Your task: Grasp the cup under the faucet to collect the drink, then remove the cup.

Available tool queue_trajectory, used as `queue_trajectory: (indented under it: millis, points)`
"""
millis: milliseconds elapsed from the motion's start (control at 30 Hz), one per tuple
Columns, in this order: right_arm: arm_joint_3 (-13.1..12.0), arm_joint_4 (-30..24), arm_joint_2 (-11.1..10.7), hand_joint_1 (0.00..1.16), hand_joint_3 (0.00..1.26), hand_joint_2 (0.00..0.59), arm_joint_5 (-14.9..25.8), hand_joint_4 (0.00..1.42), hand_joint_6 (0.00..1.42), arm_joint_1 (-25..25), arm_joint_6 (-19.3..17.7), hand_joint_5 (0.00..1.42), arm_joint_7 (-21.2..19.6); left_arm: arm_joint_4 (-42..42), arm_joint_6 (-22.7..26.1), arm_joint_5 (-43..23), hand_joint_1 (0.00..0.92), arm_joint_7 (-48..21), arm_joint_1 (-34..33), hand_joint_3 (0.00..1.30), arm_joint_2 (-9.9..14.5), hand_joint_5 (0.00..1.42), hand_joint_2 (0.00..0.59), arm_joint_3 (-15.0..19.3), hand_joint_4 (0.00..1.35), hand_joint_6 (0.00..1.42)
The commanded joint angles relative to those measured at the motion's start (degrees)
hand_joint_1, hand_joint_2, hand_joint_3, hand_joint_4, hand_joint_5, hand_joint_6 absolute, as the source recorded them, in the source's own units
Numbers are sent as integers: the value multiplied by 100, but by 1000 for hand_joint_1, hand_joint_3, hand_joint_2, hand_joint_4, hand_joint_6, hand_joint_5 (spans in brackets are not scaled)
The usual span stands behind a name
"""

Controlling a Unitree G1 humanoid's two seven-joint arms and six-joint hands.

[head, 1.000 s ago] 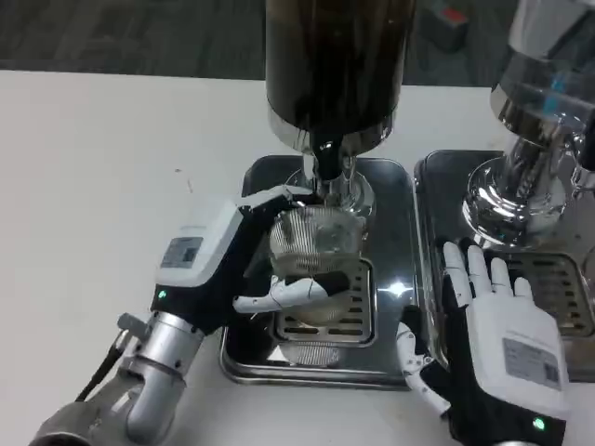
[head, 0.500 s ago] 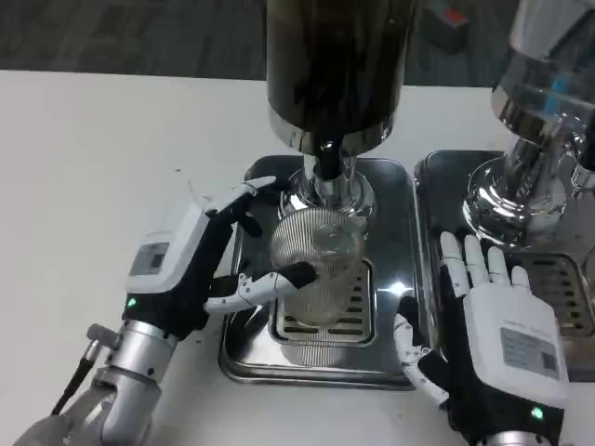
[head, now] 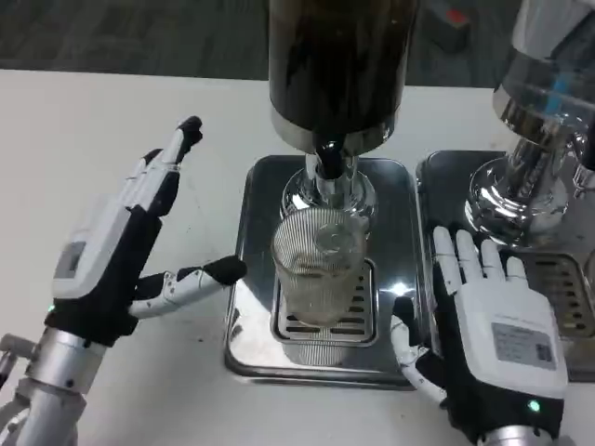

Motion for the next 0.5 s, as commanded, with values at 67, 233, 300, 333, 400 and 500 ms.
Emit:
queue_trajectory:
  millis: [67,233,300,333,400,500]
  points:
    - [-65,81,-133,254,0,531,-15,0,0,-71,-33,0,93,-665,-555,-1171,0,-1218,132,0,62,39,53,181,0,17]
    - [-58,71,-149,251,0,533,1,0,0,-71,-16,0,120,-1337,-465,-2281,0,-2542,74,0,31,26,68,136,0,0]
    - [-62,59,-123,250,0,534,3,0,0,-54,9,0,108,-1676,-213,-2579,0,-3047,79,0,12,17,74,154,0,0]
    - [-65,55,-111,250,0,534,5,0,0,-45,20,0,101,-1780,-145,-2672,0,-3229,66,0,-11,14,75,160,0,0]
    - [-73,35,-84,249,0,534,9,0,0,-8,41,0,80,-1937,-43,-2813,0,-3546,44,0,-72,9,76,190,0,0]
    - [-81,29,-39,248,0,535,2,0,0,21,66,0,57,-2044,24,-3035,0,-4021,-22,0,-179,5,78,204,0,0]
